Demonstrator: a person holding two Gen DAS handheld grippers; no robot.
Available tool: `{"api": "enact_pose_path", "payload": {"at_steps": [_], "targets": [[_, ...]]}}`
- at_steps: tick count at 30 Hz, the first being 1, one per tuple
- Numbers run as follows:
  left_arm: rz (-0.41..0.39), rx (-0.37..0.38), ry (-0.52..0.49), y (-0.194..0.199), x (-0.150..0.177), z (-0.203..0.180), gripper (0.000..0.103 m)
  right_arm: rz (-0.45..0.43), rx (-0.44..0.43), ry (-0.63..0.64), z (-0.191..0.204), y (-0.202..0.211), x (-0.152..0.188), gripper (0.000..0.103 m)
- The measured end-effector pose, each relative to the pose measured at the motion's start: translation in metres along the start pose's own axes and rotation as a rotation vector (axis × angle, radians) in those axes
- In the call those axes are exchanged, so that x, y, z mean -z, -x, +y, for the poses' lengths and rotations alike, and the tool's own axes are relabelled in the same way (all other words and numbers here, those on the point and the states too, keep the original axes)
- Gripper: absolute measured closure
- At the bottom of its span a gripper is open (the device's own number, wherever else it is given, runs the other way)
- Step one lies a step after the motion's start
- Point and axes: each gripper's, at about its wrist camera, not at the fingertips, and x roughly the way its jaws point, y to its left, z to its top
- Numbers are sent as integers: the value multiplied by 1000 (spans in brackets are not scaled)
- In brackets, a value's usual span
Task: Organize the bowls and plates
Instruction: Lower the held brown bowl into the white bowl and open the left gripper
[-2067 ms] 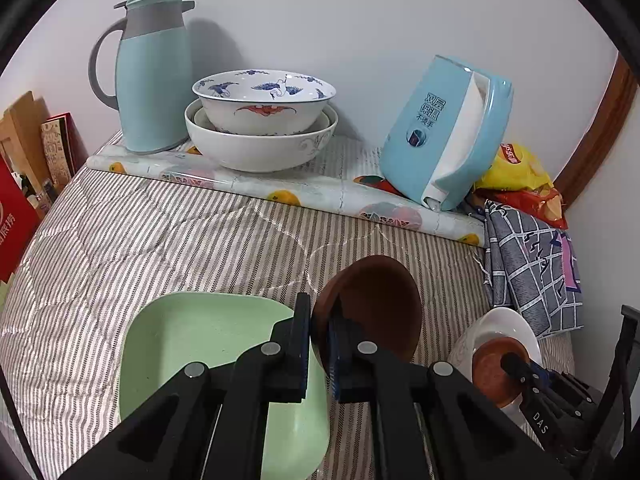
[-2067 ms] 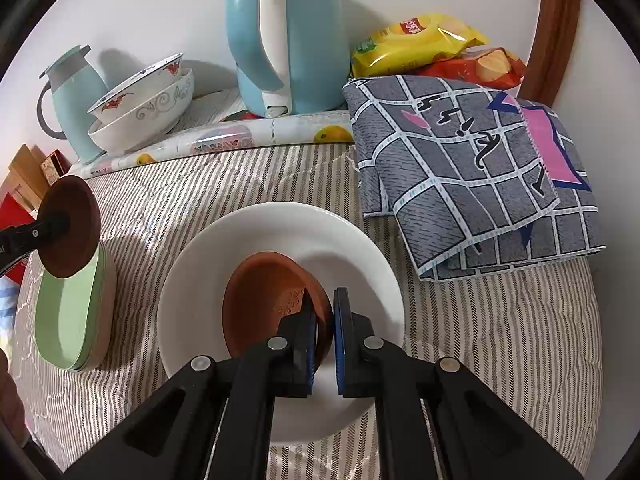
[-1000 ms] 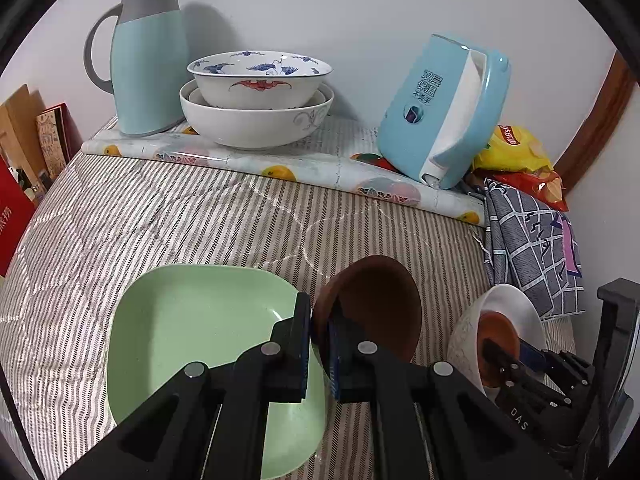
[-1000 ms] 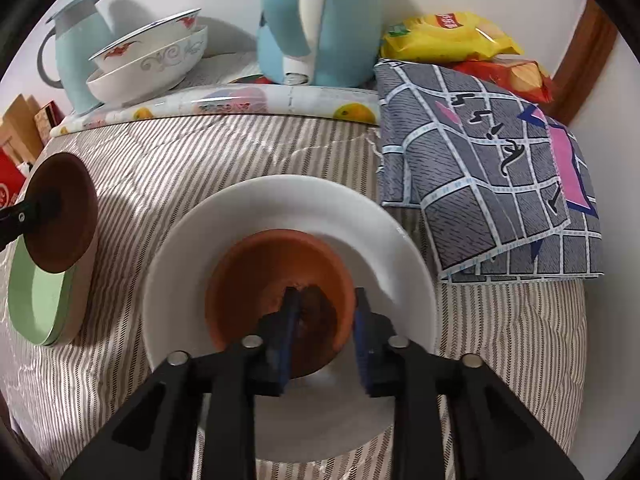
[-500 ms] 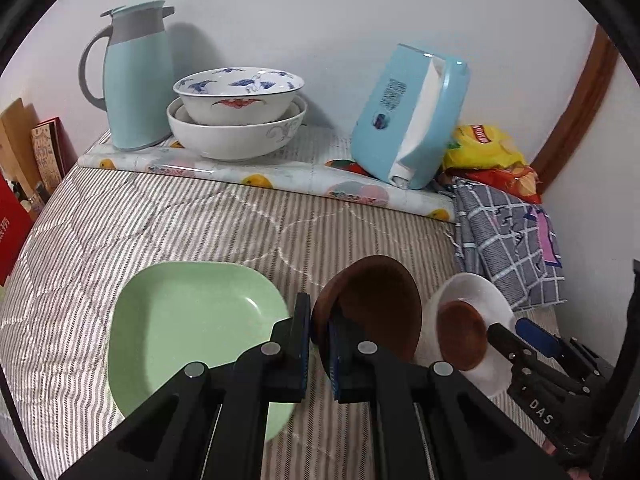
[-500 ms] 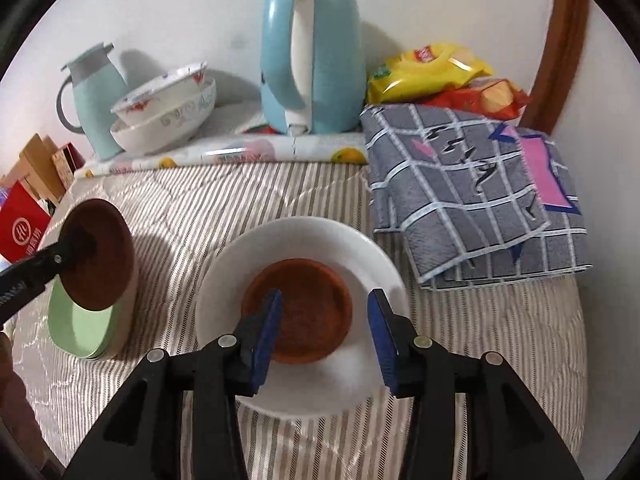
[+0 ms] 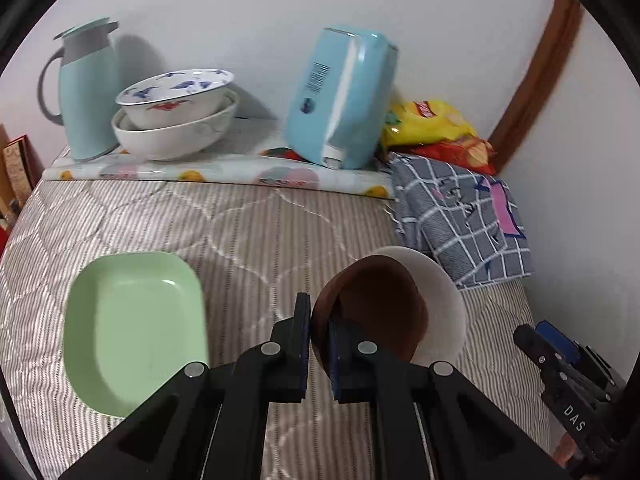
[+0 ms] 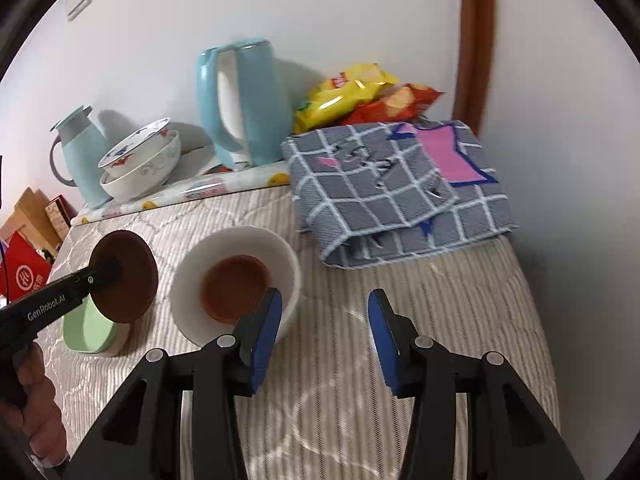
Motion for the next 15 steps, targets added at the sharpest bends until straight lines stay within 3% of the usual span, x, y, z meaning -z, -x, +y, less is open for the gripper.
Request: {"api": "enact_pose_path", "payload": {"at_steps": [15], "targets": [[60, 5, -27, -32, -5, -37, 95, 25, 35, -65, -46, -1, 25, 58]]}}
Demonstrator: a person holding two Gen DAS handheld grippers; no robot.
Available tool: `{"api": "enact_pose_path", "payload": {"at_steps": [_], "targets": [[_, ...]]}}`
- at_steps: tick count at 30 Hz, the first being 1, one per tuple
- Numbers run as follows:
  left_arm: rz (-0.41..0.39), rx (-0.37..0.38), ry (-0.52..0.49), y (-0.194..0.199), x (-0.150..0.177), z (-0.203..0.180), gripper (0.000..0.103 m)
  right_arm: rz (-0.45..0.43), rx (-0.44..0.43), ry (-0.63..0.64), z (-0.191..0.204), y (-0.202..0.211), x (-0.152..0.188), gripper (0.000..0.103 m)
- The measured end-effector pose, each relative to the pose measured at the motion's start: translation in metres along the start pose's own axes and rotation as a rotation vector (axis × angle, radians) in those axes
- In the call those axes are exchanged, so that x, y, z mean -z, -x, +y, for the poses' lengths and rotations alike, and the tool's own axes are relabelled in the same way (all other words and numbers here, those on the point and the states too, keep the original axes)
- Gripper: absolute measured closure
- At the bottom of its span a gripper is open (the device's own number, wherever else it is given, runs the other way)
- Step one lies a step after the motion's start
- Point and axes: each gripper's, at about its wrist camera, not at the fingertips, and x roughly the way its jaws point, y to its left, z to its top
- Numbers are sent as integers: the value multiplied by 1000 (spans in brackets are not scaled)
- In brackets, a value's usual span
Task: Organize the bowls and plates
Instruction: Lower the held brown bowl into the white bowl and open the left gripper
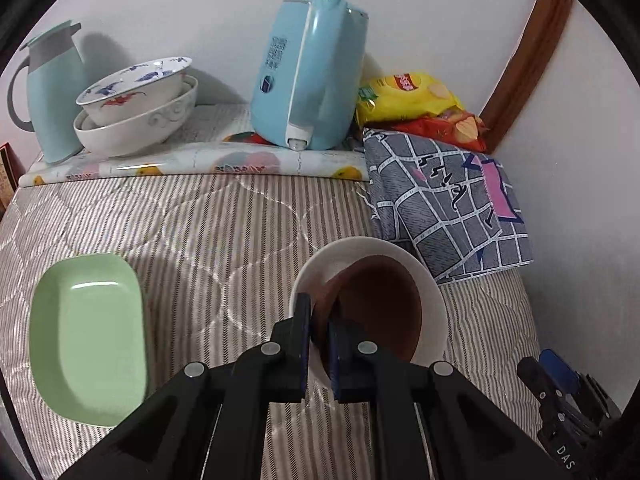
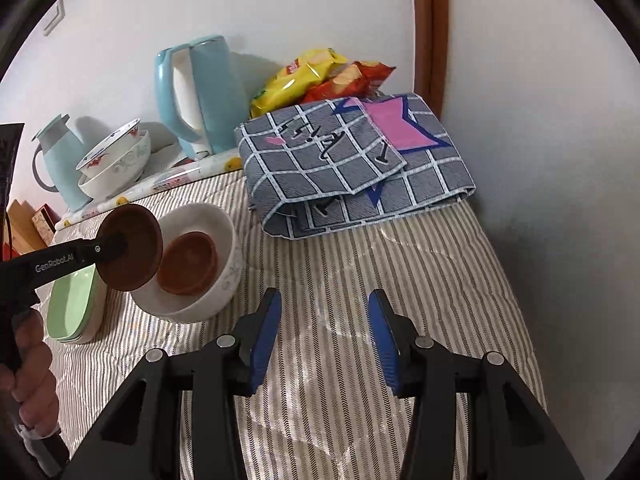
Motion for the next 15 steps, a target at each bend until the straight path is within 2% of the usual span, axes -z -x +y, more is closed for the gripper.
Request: {"api": "enact_pose_path", "payload": {"at_steps": [15], "targets": [[59, 6, 13, -31, -3, -6, 95, 28, -20, -16, -8, -19, 1, 58]]}}
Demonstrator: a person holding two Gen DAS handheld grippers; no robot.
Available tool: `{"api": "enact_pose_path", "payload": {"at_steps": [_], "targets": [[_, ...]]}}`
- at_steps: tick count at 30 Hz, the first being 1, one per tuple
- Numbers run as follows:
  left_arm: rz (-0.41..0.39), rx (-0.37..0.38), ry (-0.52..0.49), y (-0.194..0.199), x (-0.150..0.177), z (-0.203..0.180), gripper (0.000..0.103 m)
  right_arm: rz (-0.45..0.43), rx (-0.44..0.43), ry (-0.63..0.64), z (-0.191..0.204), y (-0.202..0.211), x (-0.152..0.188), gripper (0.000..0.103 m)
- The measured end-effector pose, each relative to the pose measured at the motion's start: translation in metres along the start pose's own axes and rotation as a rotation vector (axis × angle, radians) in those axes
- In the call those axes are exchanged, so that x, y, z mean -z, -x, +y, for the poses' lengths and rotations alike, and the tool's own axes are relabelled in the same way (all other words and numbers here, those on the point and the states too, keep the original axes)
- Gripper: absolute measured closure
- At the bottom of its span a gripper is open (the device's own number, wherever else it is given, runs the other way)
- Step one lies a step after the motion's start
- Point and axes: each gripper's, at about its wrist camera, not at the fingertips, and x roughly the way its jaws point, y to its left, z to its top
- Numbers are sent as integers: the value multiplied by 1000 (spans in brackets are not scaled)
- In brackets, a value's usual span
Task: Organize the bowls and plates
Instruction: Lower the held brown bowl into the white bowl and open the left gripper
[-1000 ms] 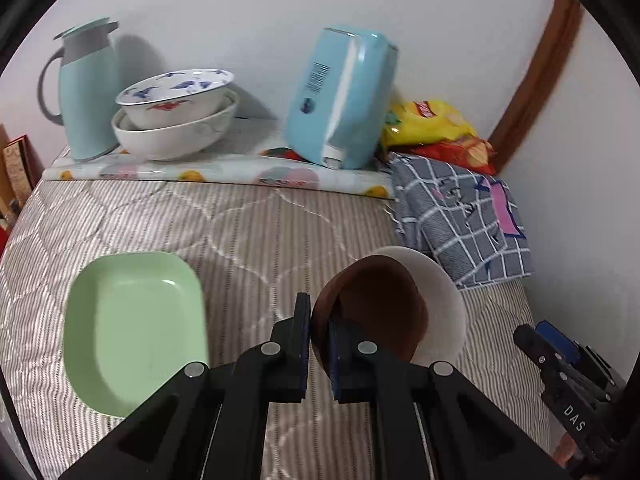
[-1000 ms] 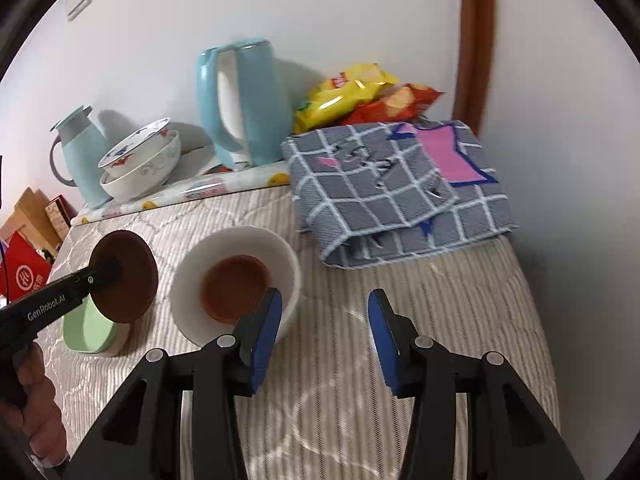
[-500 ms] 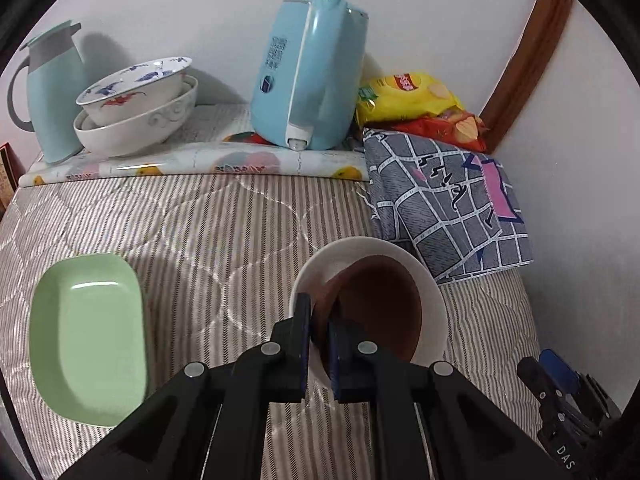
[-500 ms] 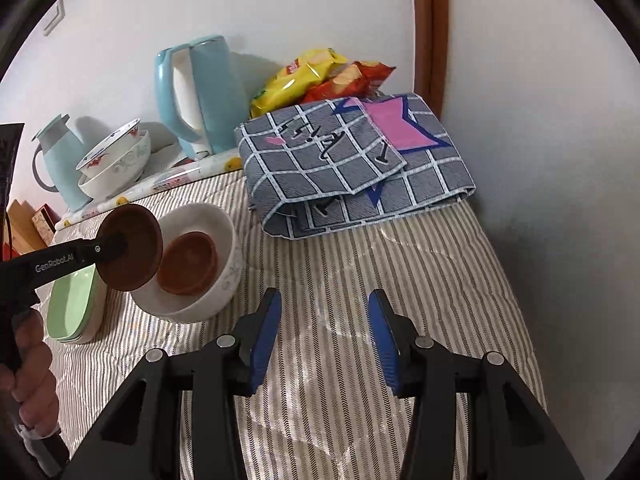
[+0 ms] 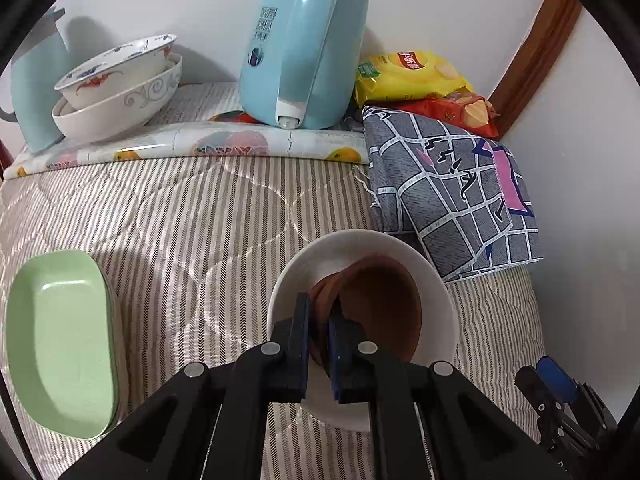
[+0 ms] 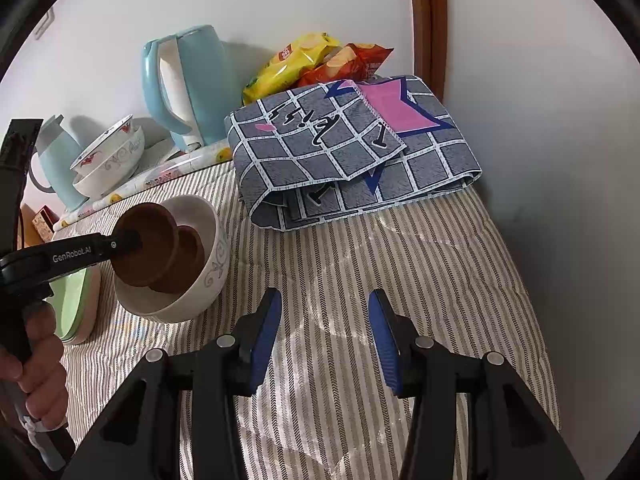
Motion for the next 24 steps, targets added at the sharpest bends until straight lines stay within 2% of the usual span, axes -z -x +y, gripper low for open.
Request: {"api": "enact_pose_path", "payload": {"at_steps": [24], "targets": [[53, 60, 15, -18, 2, -2, 94, 6, -15, -4, 2, 0, -1, 58]]}}
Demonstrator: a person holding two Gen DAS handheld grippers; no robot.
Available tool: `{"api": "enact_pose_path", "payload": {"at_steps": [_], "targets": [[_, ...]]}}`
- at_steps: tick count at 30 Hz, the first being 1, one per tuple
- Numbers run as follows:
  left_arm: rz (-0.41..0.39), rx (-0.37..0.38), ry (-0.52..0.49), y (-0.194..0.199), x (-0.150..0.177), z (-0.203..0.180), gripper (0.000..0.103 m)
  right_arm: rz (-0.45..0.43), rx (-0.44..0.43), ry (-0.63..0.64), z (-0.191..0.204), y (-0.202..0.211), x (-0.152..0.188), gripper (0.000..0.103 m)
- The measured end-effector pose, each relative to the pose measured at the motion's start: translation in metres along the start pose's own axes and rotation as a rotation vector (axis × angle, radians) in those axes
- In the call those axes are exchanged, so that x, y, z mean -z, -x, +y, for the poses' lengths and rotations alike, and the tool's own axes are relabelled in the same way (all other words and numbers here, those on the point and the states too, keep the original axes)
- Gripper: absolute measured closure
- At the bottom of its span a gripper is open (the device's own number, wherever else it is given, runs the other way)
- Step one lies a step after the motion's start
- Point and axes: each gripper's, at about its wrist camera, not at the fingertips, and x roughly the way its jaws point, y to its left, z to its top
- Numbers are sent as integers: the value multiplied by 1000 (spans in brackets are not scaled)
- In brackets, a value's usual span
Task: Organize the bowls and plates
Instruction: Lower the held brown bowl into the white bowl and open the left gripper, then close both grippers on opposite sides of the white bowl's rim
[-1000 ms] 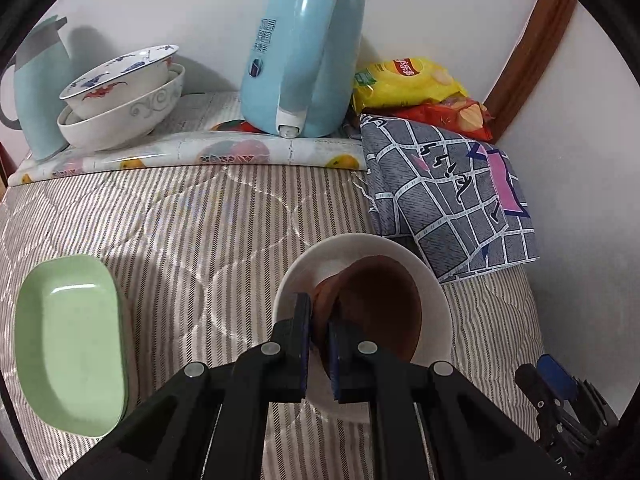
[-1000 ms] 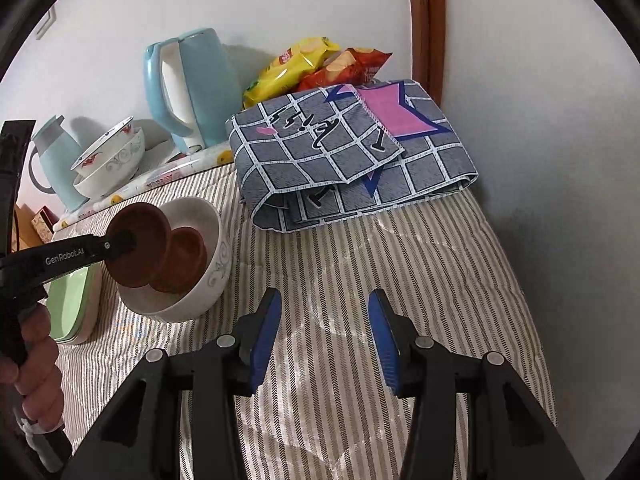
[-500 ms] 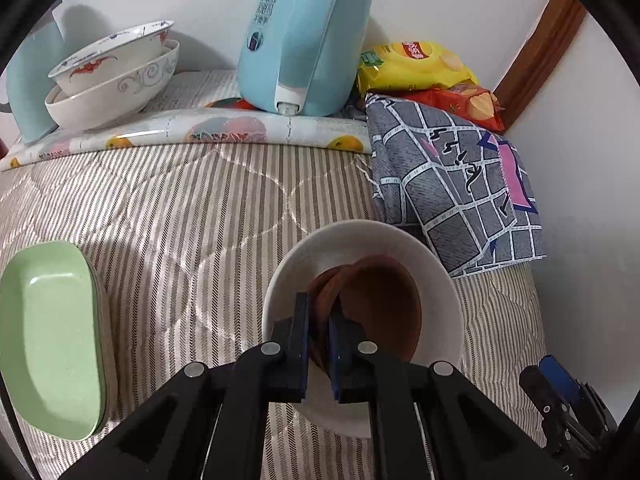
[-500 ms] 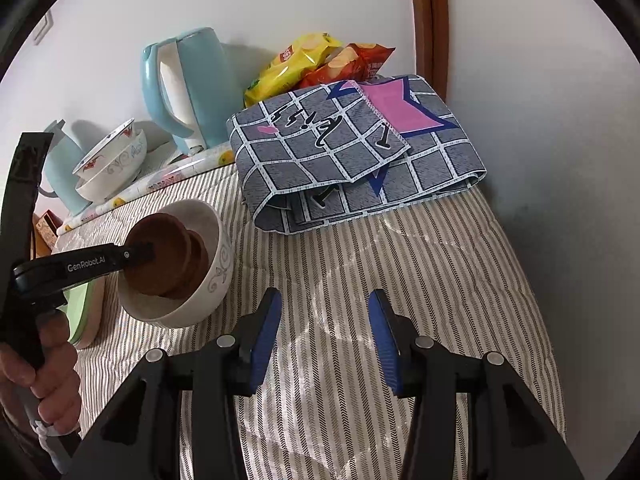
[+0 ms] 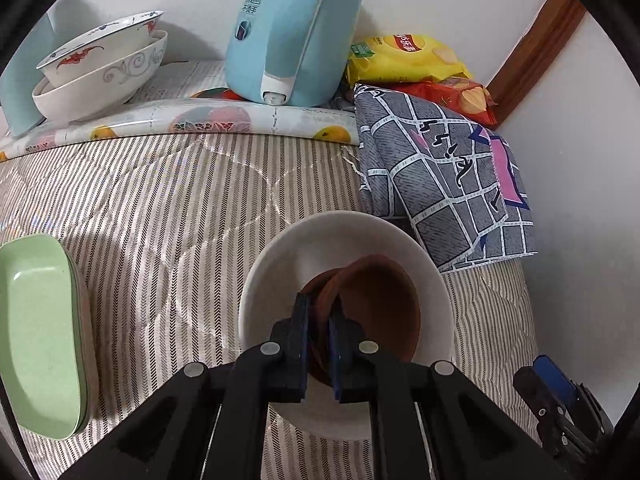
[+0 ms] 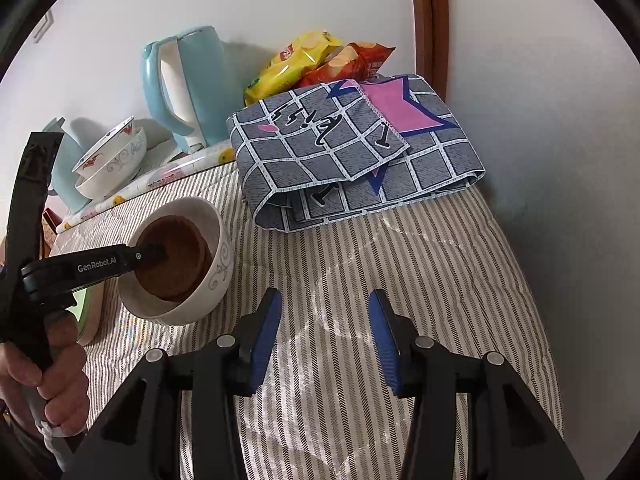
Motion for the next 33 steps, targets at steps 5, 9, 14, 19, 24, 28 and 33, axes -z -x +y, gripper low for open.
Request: {"api": "enact_pose_path", "payload": {"at_steps": [5, 9, 14, 19, 24, 28, 33], "targets": [[16, 8, -18, 0, 0, 0, 93, 5, -7, 16, 7, 0, 0, 58], [35, 12, -35, 1, 0, 0, 90, 10, -13, 28, 13, -1, 0, 58], [23, 11, -49, 9, 2, 1, 84, 10, -24, 37, 20, -3, -2, 58], [-5, 6, -59, 22, 2, 1, 84, 7, -33, 48, 29, -3, -5, 57], [-34, -3, -62, 37, 0, 8, 84, -5, -57, 55, 39, -2, -12, 56], [-44, -28, -49, 42, -2, 16, 84, -1, -84, 52, 45, -7, -19, 56], [-21, -44, -31, 36, -1, 28, 84, 21, -123, 44, 52, -15, -27, 56]]}}
